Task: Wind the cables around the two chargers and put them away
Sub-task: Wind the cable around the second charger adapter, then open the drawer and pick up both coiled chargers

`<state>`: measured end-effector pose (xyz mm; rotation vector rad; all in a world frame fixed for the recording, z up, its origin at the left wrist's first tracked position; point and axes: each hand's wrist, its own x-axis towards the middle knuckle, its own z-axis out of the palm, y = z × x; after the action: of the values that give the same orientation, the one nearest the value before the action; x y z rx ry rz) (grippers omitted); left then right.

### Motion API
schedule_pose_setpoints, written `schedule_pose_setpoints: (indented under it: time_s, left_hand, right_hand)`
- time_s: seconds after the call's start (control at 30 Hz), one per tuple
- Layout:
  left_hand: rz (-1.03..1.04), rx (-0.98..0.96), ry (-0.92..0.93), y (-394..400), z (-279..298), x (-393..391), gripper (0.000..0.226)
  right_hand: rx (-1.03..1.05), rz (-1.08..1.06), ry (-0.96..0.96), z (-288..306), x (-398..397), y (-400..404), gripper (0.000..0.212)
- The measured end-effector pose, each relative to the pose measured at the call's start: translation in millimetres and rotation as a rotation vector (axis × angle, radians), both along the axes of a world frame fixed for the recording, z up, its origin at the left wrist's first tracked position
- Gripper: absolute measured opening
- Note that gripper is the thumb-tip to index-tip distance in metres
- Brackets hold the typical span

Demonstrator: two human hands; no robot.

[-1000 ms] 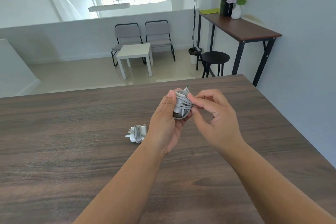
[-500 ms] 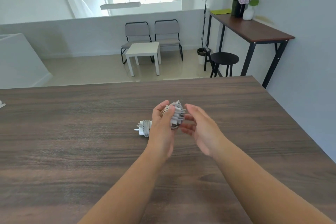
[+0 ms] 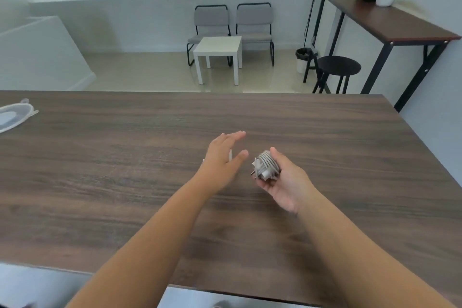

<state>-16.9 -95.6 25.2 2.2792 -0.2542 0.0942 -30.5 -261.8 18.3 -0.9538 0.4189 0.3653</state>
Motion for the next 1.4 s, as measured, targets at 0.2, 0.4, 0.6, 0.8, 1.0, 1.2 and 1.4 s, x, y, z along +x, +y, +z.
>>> schedule_pose_setpoints:
  time_s: [0.2,0.4,0.6,0.8,1.0,1.2,1.4]
  left_hand:
    - [-0.055,0.475,-0.009,58,-41,25,0.082]
    - [-0.064,0.234,0.019,62,-59,26,0.076]
    - [0.047,0.110,0.011,51,-62,20,0.062]
    - [0.282,-0.367,0.207,34,-63,-5,0.059]
    - [0.425,-1.106,0.485,30,-52,-30,0.039]
    - [0.493,-0.873,0.277,57,-62,-57,0.037]
    - [0.640,-0.771,0.182,105,-66,-73,0.014]
  right_hand:
    - [-0.129,0.030,-0.019,-20,4,2,0.026]
    - [-0.147,0.122,-0.063,-33,6,11,0.034]
    - [-0.162,0.094,-0.086,-36,10,23,0.032]
    - [-0.184,0.090,-0.106,-40,7,30,0.017]
    - [-0.170,0.104,-0.126,-46,-5,50,0.022]
    - [-0.468,0.211,-0.225,-45,-16,78,0.032]
    - [-0.677,0.283,-0.315,-49,-36,125,0.040]
